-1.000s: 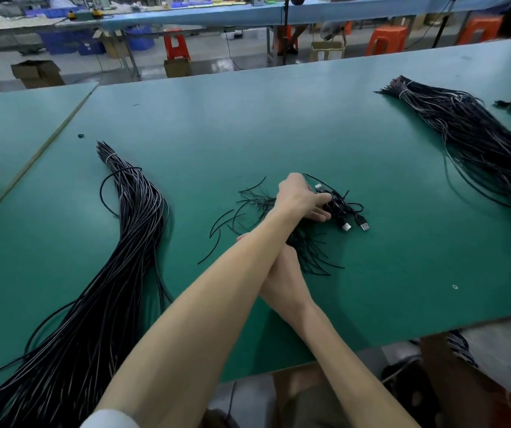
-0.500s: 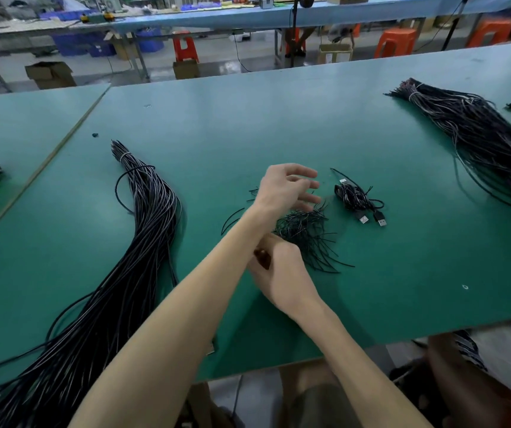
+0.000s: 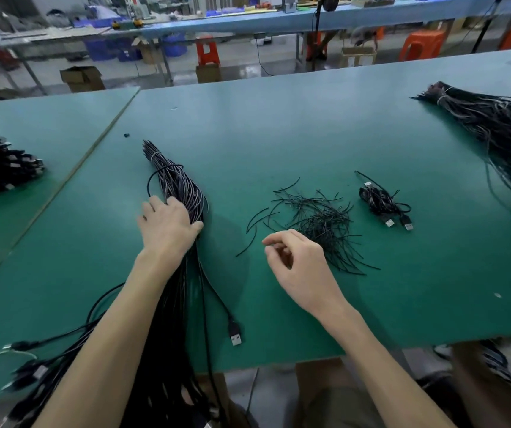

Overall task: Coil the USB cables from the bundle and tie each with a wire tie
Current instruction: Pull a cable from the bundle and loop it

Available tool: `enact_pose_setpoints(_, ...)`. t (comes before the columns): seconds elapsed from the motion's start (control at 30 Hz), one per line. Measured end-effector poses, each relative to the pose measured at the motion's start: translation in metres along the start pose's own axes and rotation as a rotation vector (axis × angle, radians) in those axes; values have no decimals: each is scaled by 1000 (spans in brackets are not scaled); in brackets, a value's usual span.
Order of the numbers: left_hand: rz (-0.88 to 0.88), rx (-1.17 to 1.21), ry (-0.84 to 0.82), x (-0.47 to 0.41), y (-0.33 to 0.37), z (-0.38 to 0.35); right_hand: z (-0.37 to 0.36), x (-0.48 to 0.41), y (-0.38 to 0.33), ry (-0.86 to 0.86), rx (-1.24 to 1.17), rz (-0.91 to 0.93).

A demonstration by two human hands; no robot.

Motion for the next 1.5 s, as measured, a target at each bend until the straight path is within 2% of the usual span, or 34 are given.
enact_pose_setpoints(0.07, -18, 62, -26, 2, -3, -6, -1, 0, 1, -12, 9, -1)
enact_pose_setpoints(0.3, -42, 14, 137, 20, 5, -18, -1, 1, 4, -7, 6, -9)
enact_pose_setpoints(0.57, -42, 288, 264, 18, -16, 2, -3, 2, 3, -44, 20, -7)
enact_pose_setpoints(0.73, -17, 258, 265, 17, -21, 12, -3, 2, 3, -38, 20, -10)
enact_pose_setpoints(1.0, -95, 249, 290, 38, 3, 19, -1, 3, 4, -23, 9, -21)
enact_pose_setpoints(1.07, -118, 319, 210, 44, 13, 17, 0, 3, 5, -19, 13, -21)
enact_pose_setpoints(1.23, -162, 499, -119, 83, 55, 8, -1, 2, 7, -13, -27, -23)
enact_pose_setpoints(1.3, -219, 549, -215, 103, 75, 3, 3, 3, 9, 19, -145, -81)
enact_pose_setpoints(1.4, -290, 642, -289, 112, 88, 4, 15, 4, 15, 188, -468, -209)
enact_pose_setpoints(1.5, -417, 637, -463, 120, 89, -4, 19, 5, 17, 207, -519, -245)
Point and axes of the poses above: each hand's wrist, its own x-axis away from the middle knuckle, its own z-axis out of the back of the hand, y = z × x, the point moved 5 cm from there along -x, towards the middle knuckle, and after that the axes turned 11 degrees about z, right-handed, at the moved point
